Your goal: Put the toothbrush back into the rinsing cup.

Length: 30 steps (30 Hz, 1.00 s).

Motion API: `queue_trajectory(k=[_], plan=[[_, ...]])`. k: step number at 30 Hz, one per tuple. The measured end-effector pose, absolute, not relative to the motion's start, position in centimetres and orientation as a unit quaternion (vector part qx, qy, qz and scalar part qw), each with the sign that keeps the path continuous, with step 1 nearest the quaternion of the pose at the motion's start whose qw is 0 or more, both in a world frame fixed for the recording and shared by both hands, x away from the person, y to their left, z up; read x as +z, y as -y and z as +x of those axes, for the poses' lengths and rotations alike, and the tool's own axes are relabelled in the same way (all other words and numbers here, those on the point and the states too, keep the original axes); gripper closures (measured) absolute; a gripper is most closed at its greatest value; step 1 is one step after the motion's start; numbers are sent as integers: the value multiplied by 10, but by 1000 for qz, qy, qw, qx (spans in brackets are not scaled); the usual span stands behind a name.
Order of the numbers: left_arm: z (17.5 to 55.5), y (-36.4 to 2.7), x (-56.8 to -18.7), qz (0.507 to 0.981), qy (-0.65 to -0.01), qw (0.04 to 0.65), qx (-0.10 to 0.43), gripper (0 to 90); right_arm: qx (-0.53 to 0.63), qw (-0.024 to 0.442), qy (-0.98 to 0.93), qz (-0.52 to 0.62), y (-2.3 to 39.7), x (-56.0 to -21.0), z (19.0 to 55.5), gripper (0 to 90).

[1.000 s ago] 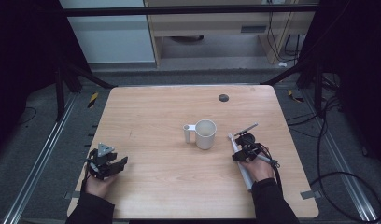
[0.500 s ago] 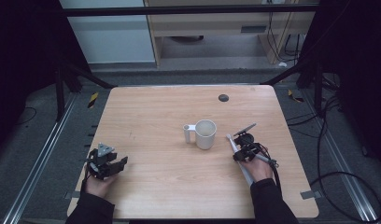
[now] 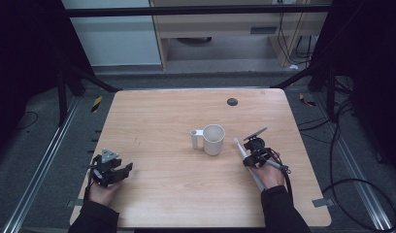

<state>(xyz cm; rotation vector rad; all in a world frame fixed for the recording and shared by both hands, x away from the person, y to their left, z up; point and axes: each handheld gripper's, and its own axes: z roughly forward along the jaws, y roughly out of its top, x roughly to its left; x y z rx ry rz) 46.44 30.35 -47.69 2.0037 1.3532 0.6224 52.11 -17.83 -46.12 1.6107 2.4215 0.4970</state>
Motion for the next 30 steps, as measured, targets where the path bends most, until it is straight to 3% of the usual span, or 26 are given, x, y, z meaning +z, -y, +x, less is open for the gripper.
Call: queue_trajectory(k=[20,30], plan=[[464,-303,-477,761,-514,318,236,487,249,127,-789,547,189,-424,504,680],[464,-303,-476,760,-514,319,237,487,329,178,-761,530,198,-404,494,679]])
